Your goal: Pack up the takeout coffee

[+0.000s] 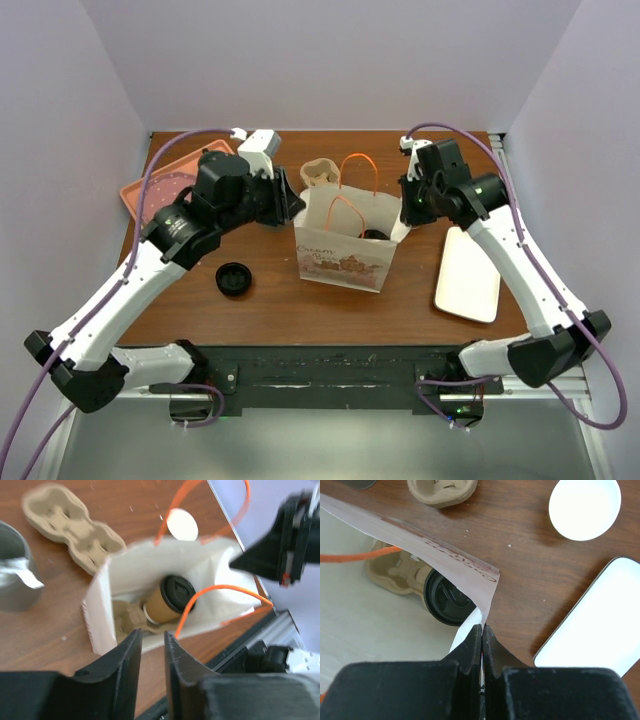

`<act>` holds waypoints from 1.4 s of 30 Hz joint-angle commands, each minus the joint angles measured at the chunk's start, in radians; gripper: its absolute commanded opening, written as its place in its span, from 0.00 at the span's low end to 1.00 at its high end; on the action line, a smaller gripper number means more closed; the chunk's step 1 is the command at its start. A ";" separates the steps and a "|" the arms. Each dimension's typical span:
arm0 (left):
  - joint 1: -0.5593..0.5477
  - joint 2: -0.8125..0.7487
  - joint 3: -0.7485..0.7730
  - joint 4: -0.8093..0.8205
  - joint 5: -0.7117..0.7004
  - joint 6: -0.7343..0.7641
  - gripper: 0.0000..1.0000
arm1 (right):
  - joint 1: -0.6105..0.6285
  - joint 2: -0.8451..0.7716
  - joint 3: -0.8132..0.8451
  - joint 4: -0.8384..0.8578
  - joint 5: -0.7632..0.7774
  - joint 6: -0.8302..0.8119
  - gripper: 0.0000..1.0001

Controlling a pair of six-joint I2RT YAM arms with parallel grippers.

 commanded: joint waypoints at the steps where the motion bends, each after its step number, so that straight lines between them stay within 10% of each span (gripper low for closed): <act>1: 0.003 0.023 0.128 -0.053 -0.165 0.054 0.33 | -0.001 -0.091 -0.073 0.083 -0.068 -0.117 0.00; 20: 0.004 -0.024 0.019 -0.008 0.065 0.214 0.55 | 0.003 -0.418 -0.450 0.347 -0.107 -0.263 0.00; 42: 0.004 -0.138 -0.133 0.082 0.378 0.240 0.54 | 0.004 -0.677 -0.668 0.546 -0.141 -0.370 0.00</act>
